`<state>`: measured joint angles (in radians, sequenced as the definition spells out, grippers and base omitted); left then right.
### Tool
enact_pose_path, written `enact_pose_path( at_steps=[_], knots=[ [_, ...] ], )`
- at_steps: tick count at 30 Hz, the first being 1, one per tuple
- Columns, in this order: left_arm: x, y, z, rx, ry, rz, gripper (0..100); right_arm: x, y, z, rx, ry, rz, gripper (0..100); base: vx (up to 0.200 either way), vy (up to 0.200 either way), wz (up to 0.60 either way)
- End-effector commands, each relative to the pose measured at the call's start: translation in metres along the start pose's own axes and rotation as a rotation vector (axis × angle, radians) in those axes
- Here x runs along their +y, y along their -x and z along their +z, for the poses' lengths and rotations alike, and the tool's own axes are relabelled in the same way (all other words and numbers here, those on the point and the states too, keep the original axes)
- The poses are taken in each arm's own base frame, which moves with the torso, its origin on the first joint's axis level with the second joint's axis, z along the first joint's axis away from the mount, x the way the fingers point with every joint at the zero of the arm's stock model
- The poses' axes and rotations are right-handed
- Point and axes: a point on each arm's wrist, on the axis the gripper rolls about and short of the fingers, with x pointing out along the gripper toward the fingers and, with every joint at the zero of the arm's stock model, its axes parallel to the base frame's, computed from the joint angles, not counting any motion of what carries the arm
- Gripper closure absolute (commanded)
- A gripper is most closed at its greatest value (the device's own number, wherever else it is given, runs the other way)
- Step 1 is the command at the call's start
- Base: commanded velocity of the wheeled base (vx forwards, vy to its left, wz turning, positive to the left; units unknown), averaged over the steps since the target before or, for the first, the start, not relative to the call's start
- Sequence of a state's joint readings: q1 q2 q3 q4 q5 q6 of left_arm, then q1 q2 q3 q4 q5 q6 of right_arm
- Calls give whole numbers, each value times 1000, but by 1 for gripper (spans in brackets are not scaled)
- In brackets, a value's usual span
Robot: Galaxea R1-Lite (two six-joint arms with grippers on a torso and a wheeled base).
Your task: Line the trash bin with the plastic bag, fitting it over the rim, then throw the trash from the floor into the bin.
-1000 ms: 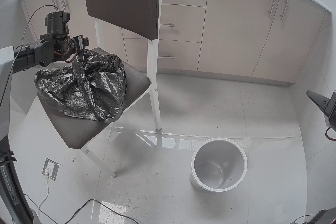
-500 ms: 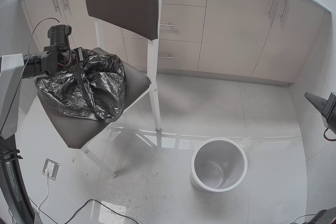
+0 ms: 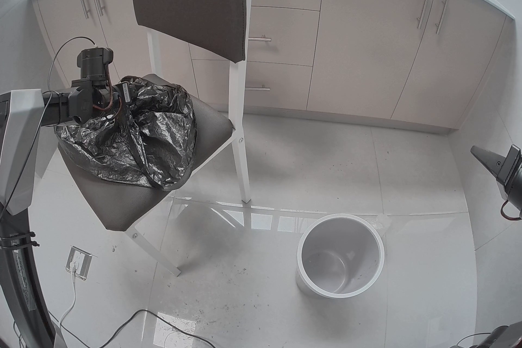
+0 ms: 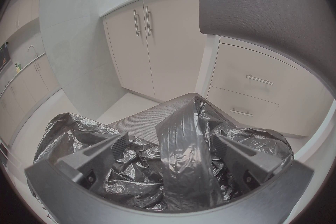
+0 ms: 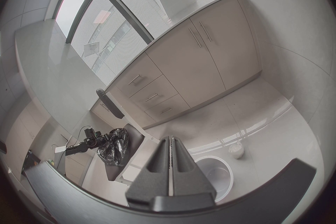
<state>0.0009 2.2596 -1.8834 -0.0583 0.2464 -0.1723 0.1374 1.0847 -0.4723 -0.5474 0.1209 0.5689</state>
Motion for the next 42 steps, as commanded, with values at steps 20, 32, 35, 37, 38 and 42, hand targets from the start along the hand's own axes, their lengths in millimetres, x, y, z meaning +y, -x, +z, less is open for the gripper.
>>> enact_pose_path(
  at_steps=[20,32,35,37,38,42],
  knots=[
    [-14,86,32,-14,297,-142,100,-1,0,-1,4,-1,-1,100,0,0,0],
    [6,315,-11,351,290,-1087,100,-1,-6,-11,65,14,6,100,0,0,0],
    [11,338,-22,398,260,-1208,100,0,-9,-18,104,16,19,100,0,0,0],
    [12,354,-35,431,228,-1283,100,5,-11,-33,183,38,64,100,0,0,0],
    [9,360,-44,451,198,-1322,100,11,-16,-44,241,76,100,100,0,0,0],
    [-11,370,-54,445,166,-1399,100,23,-32,-69,366,213,156,100,0,0,0]
  ],
)
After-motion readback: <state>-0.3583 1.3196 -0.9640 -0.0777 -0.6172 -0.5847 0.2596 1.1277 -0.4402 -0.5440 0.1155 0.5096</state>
